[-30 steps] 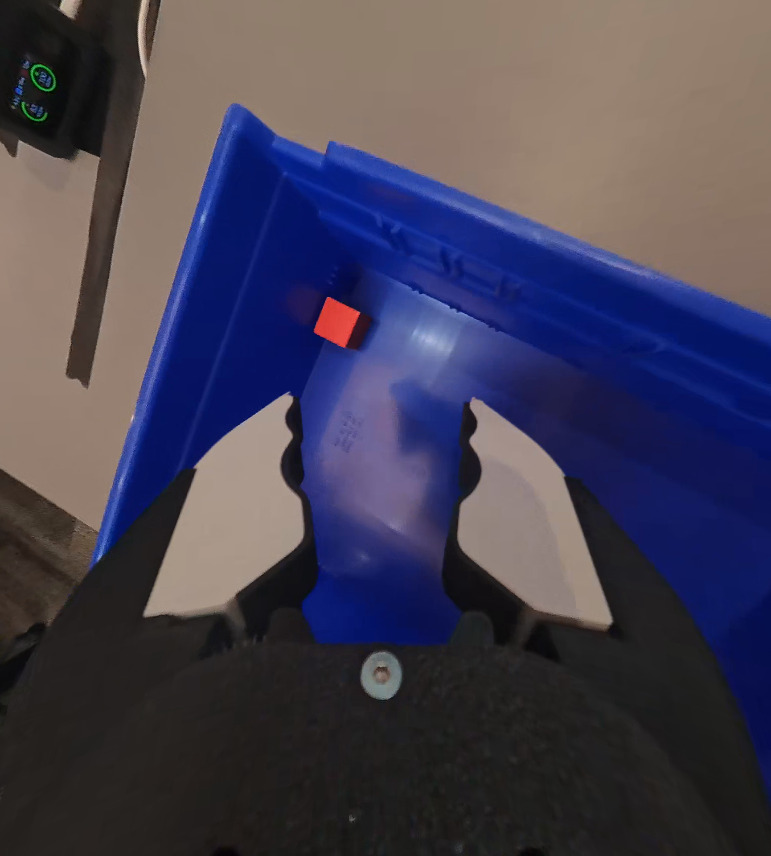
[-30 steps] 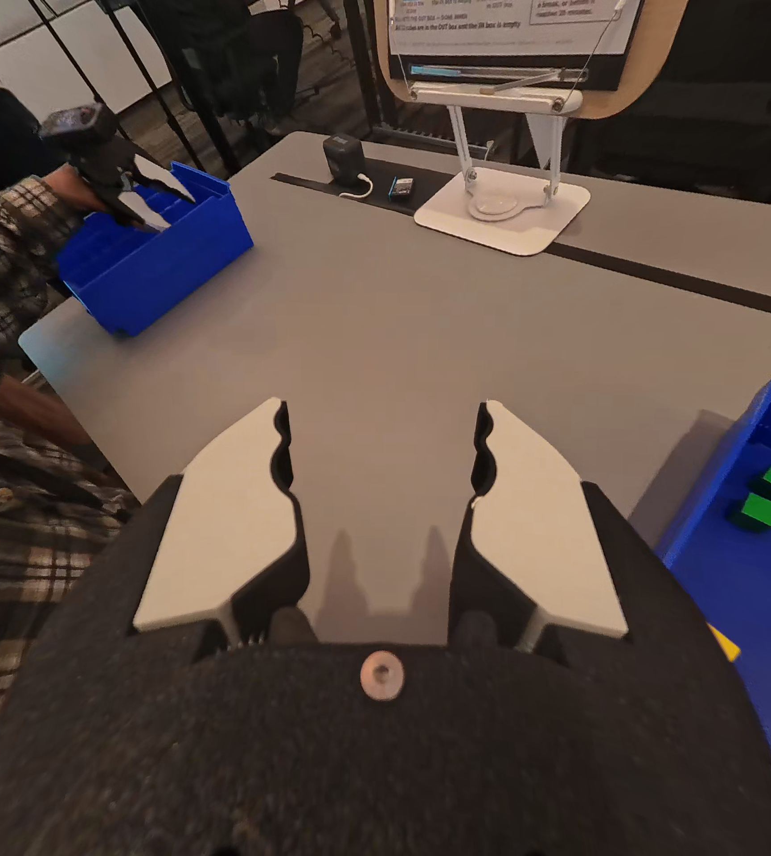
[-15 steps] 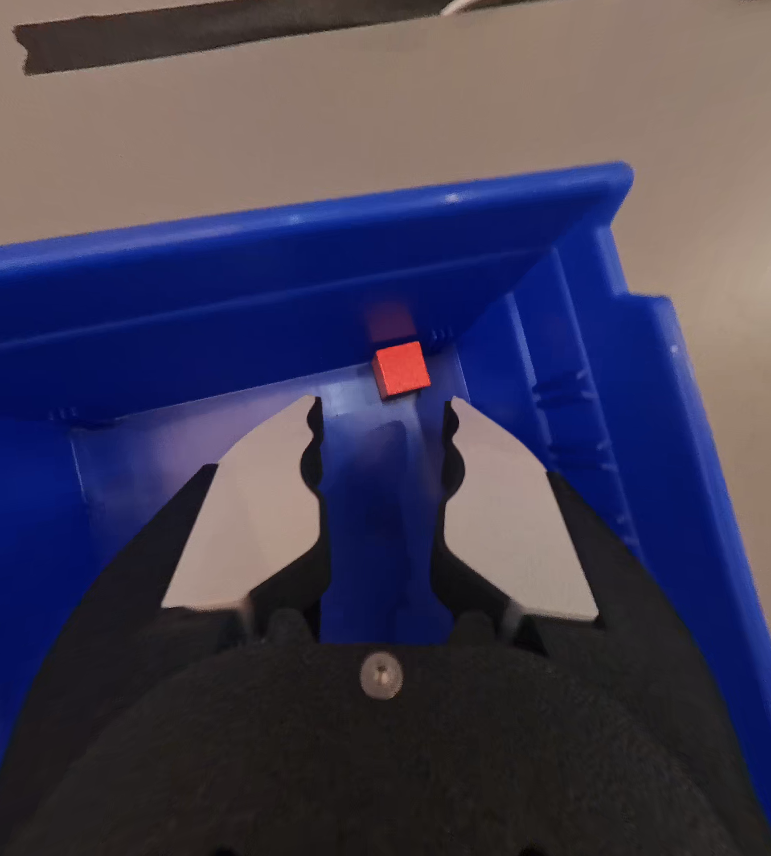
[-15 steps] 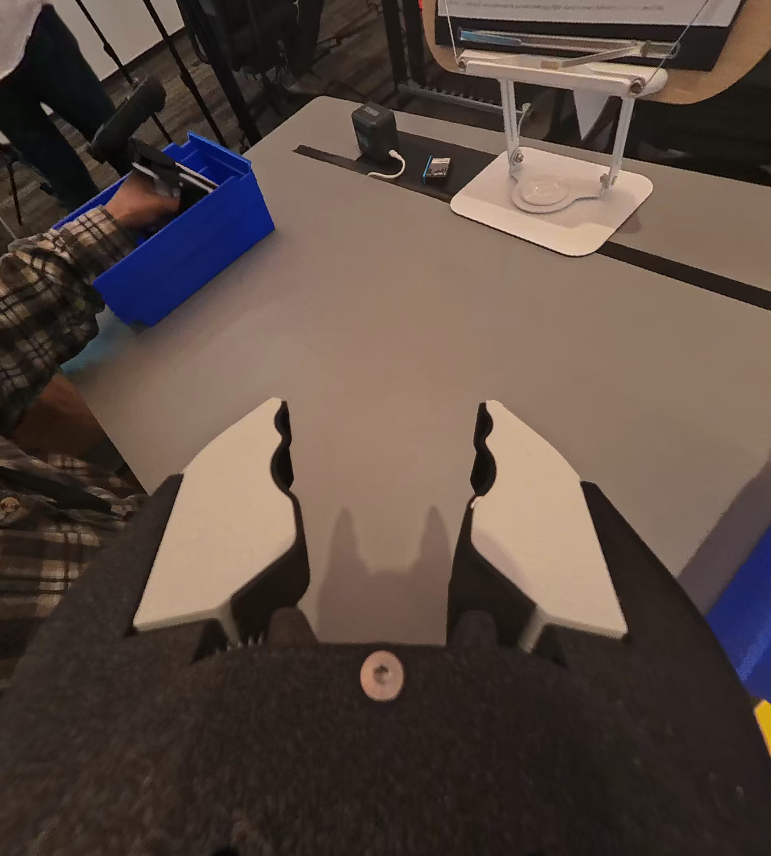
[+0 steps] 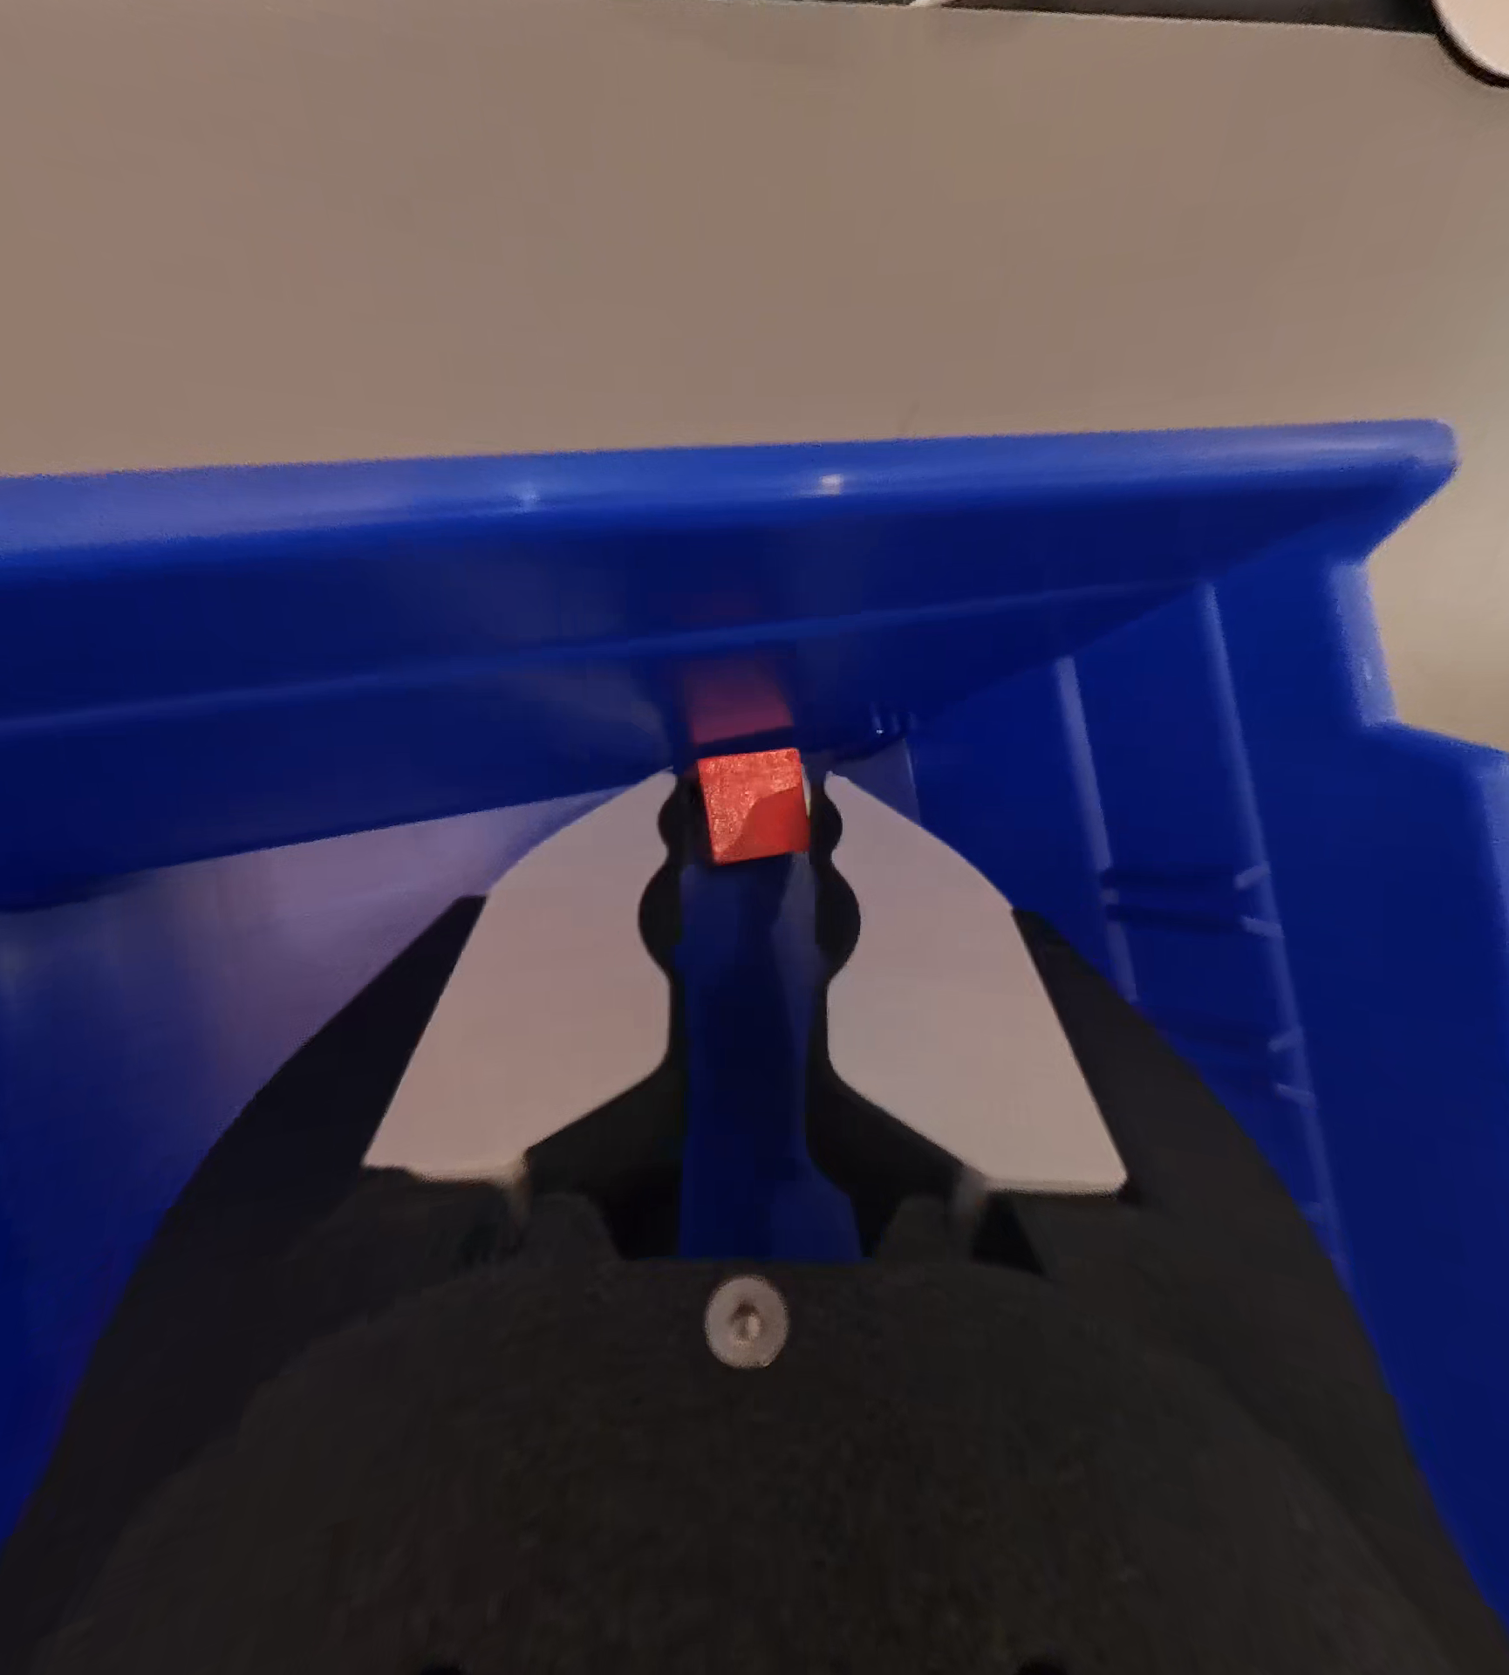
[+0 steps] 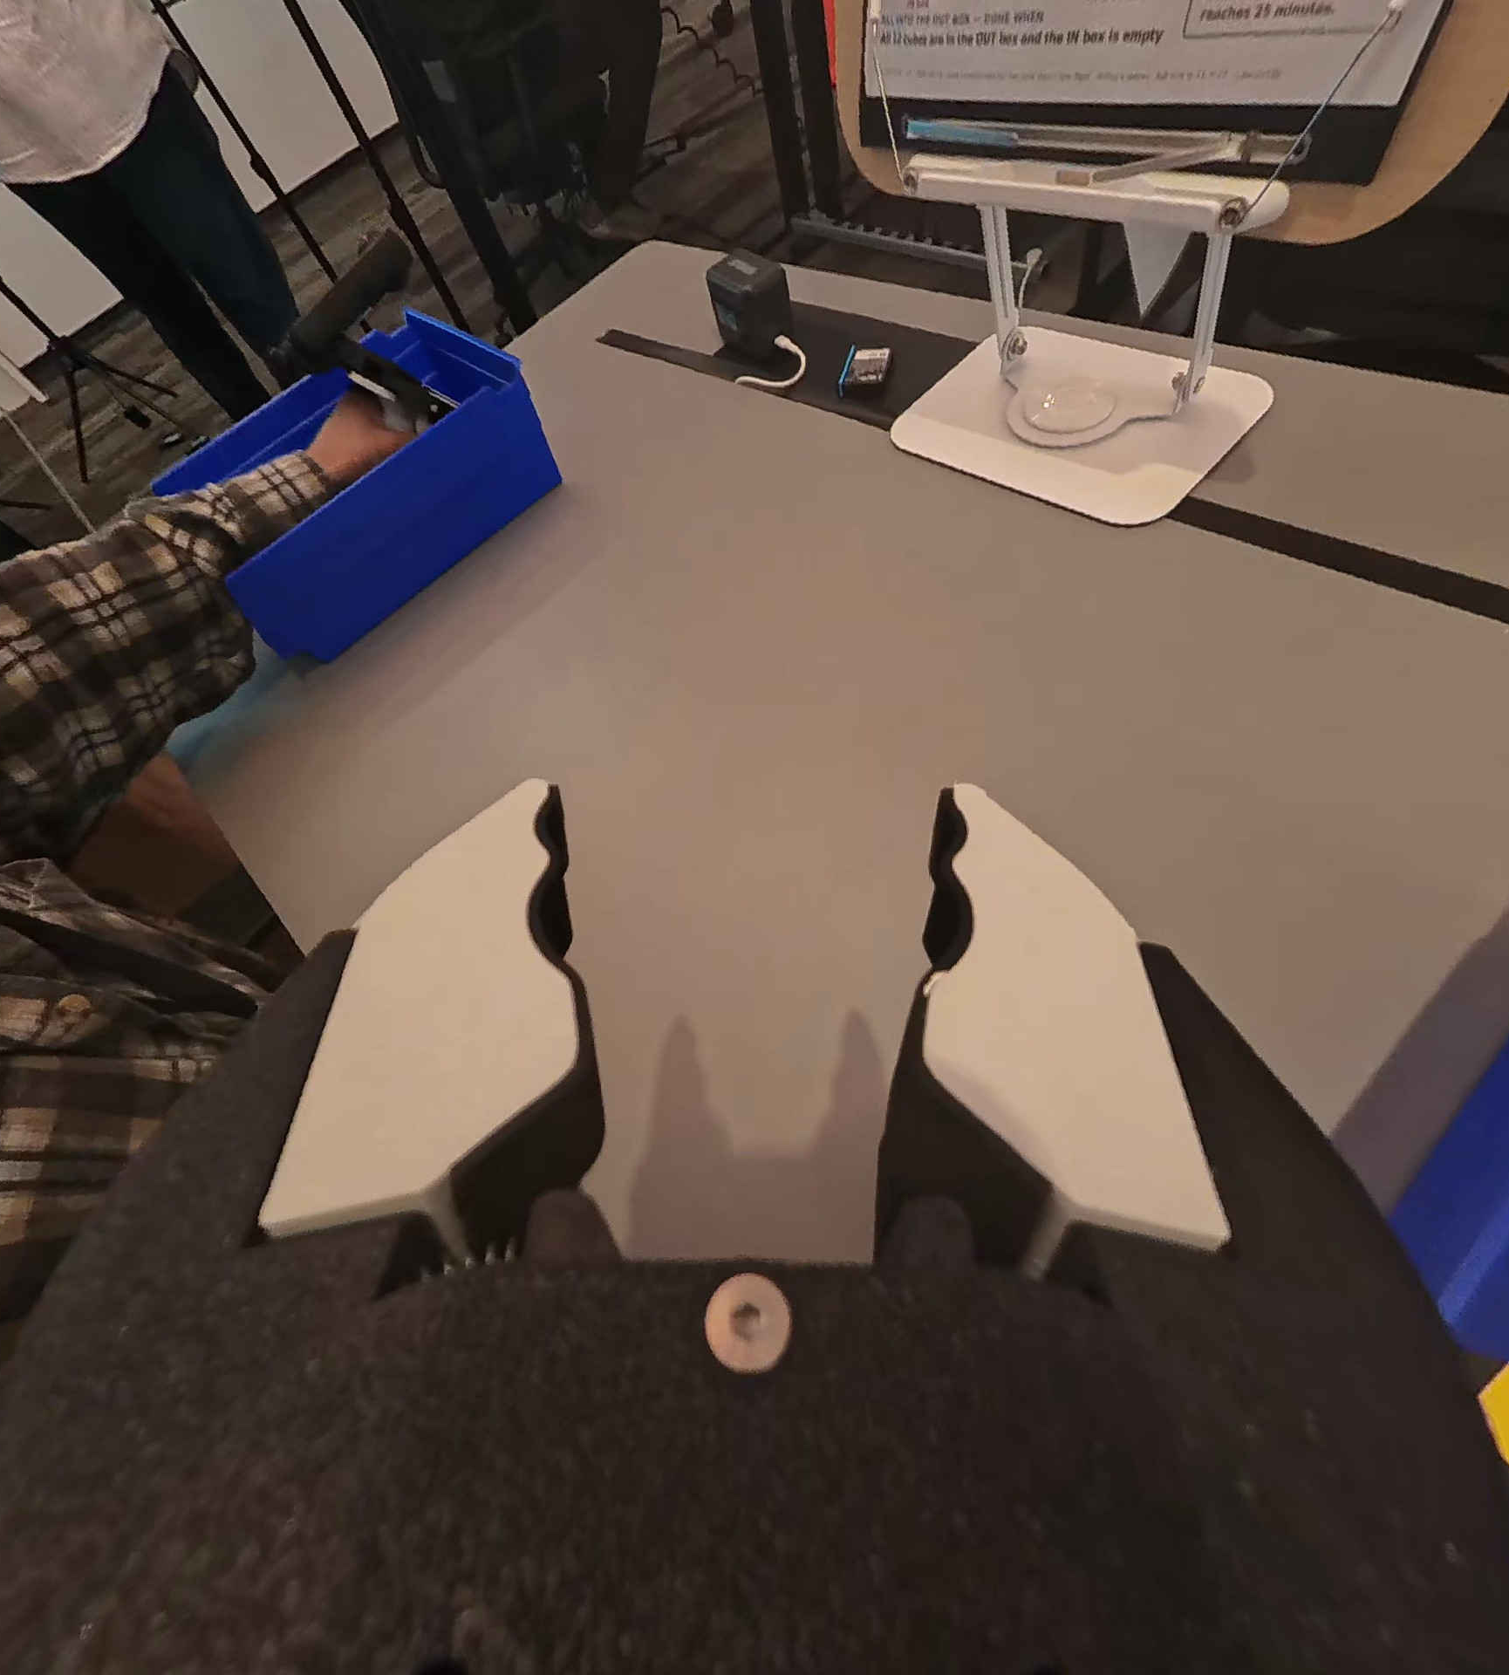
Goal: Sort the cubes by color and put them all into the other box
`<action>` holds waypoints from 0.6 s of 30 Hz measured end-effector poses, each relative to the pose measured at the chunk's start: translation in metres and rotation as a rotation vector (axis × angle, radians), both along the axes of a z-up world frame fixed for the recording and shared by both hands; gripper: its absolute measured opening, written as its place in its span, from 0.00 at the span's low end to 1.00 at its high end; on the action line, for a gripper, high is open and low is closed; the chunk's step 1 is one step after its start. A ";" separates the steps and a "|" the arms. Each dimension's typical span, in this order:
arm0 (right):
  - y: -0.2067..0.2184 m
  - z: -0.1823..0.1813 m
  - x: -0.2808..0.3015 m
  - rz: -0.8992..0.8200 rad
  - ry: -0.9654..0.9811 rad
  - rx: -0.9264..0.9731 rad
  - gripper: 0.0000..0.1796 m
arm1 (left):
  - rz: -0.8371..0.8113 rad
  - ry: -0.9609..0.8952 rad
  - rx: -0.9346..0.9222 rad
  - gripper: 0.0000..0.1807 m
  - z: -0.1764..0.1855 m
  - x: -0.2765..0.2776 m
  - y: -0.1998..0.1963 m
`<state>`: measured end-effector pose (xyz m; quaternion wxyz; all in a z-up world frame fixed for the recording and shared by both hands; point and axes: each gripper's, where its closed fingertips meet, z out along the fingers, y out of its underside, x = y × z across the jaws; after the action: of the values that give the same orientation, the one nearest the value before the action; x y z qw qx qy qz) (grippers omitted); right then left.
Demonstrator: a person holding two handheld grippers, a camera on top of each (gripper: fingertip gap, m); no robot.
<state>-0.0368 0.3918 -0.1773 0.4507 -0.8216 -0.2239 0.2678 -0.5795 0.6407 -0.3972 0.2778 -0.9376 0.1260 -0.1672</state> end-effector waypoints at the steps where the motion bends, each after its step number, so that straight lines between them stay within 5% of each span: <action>1: 0.000 0.001 0.000 0.001 -0.002 0.005 0.43 | -0.011 0.003 0.009 0.14 0.000 0.000 0.001; 9: -0.004 0.000 -0.007 0.030 0.016 0.034 0.42 | -0.122 0.021 0.157 0.12 0.041 -0.016 -0.008; 14: 0.001 -0.005 -0.010 0.029 0.076 0.031 0.40 | -0.242 0.024 0.352 0.12 0.117 -0.009 -0.030; 18: 0.021 -0.016 -0.019 0.006 0.127 -0.015 0.40 | -0.422 0.049 0.533 0.12 0.195 0.054 -0.066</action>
<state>-0.0563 0.4133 -0.1932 0.4569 -0.8057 -0.1953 0.3224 -0.5258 0.5744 -0.2026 0.4691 -0.7890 0.3633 -0.1596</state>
